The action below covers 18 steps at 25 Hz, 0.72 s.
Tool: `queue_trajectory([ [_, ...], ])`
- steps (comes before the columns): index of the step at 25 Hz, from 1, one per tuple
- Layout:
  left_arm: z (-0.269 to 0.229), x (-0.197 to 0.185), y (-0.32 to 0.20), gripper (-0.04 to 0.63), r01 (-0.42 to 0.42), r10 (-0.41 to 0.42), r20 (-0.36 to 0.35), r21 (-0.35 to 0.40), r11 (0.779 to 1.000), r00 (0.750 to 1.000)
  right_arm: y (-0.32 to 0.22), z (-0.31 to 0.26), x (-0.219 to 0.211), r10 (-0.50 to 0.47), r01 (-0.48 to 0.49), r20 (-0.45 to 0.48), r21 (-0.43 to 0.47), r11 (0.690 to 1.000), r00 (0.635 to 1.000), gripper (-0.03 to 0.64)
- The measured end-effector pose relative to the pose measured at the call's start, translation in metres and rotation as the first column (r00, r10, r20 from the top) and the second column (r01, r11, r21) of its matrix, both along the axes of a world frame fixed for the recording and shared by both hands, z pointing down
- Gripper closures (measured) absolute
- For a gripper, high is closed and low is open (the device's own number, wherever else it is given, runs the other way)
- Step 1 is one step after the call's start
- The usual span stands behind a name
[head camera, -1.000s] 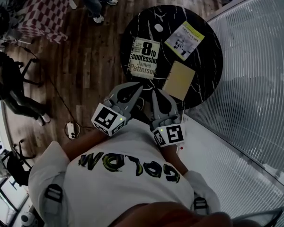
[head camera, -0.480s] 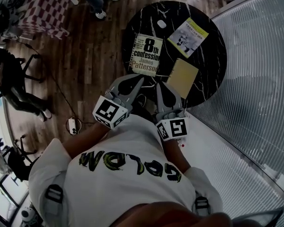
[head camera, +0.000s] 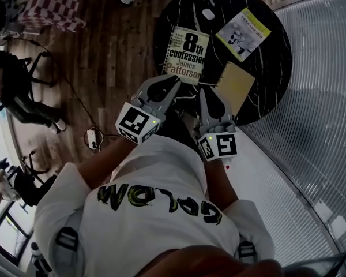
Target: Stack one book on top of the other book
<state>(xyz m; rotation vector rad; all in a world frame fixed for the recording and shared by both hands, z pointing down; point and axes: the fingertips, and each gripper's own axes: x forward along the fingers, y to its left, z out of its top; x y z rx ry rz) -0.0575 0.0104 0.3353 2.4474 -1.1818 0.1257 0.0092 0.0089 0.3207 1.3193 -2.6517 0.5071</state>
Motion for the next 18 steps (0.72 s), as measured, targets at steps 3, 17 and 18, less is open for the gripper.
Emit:
queue_trajectory([
  [3, 0.02, -0.003, -0.011, 0.557, -0.001, 0.002, 0.014, -0.03, 1.0, 1.0, -0.013, 0.02, 0.001, 0.003, -0.003, -0.011, -0.027, 1.0, 1.0, 0.564],
  [17, 0.13, -0.02, -0.055, 0.488, 0.011, 0.003, 0.084, -0.173, 0.985, 0.996, -0.062, 0.12, 0.003, 0.018, -0.027, -0.06, -0.157, 0.987, 0.998, 0.458],
  [18, 0.138, -0.021, -0.056, 0.478, 0.014, 0.003, 0.088, -0.187, 0.982, 0.996, -0.064, 0.128, 0.004, 0.019, -0.03, -0.064, -0.17, 0.985, 0.998, 0.448],
])
